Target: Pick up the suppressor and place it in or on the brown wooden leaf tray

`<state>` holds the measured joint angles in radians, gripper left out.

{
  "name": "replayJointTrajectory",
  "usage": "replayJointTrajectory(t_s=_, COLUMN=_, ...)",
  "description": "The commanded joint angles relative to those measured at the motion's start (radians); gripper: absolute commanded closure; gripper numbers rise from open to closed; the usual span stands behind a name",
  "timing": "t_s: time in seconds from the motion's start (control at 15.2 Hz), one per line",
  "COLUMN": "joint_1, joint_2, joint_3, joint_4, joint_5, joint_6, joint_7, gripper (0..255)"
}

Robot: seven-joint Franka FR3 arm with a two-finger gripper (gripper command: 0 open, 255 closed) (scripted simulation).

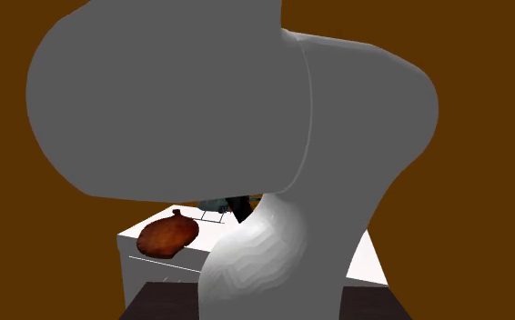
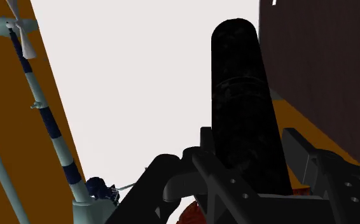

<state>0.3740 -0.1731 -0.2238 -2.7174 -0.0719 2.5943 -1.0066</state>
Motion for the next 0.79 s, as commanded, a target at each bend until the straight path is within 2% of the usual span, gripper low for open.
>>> replayJointTrajectory(t_s=0.0, joint_1=0.028, joint_2=0.036, joint_3=0.029, joint_4=0.040, joint_5=0.020, joint_6=-0.004, joint_7=0.040, gripper=255)
replayJointTrajectory(t_s=0.73, joint_1=0.157, joint_2=0.250, joint_3=0.164, joint_4=0.324, joint_5=0.057, joint_6=-0.079, joint_7=0.271, gripper=255)
